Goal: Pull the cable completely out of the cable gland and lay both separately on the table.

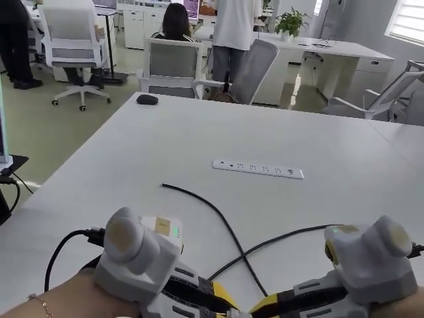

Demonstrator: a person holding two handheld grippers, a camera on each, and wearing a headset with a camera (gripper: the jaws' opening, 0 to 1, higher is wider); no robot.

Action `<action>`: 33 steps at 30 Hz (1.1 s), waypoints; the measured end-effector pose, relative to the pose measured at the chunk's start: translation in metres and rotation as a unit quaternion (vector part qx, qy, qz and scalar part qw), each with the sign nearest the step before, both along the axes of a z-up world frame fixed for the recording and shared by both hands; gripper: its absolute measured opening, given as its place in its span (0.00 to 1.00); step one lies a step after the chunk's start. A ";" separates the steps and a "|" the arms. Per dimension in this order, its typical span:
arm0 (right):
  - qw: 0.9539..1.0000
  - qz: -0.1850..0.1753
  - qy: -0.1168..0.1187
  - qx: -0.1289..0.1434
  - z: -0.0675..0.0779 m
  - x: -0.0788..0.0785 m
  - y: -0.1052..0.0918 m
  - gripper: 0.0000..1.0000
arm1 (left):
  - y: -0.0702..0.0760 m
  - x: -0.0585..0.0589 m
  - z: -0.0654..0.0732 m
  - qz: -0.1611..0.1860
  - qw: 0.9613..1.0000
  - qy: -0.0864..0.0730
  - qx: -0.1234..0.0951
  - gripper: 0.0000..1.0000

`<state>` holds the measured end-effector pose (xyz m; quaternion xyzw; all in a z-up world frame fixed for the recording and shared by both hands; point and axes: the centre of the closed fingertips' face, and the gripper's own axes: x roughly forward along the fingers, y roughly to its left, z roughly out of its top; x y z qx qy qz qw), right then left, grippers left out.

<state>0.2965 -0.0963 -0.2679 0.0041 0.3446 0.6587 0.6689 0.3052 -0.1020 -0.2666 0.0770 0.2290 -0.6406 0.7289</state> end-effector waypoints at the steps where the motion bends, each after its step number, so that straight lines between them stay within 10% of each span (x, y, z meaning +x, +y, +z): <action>1: 1.000 -0.005 0.003 -0.002 -0.001 0.001 0.000 0.14 | 0.000 0.000 0.000 -0.001 1.000 -0.004 0.002 0.17; 16: 0.999 -0.011 0.032 -0.007 -0.004 -0.001 0.001 0.12 | -0.001 -0.004 -0.004 -0.015 1.000 -0.011 0.013 0.17; 22: 0.994 0.024 -0.092 -0.054 -0.005 -0.001 0.003 0.11 | 0.002 -0.002 -0.010 0.004 0.999 0.026 0.022 0.17; 26: 0.977 0.054 -0.189 -0.081 -0.007 0.001 0.002 0.11 | 0.002 0.000 -0.009 0.011 0.999 0.034 0.013 0.17; 33: 0.971 0.043 -0.212 -0.107 -0.019 0.004 0.005 0.12 | 0.005 0.004 -0.011 0.015 0.999 0.020 0.026 0.17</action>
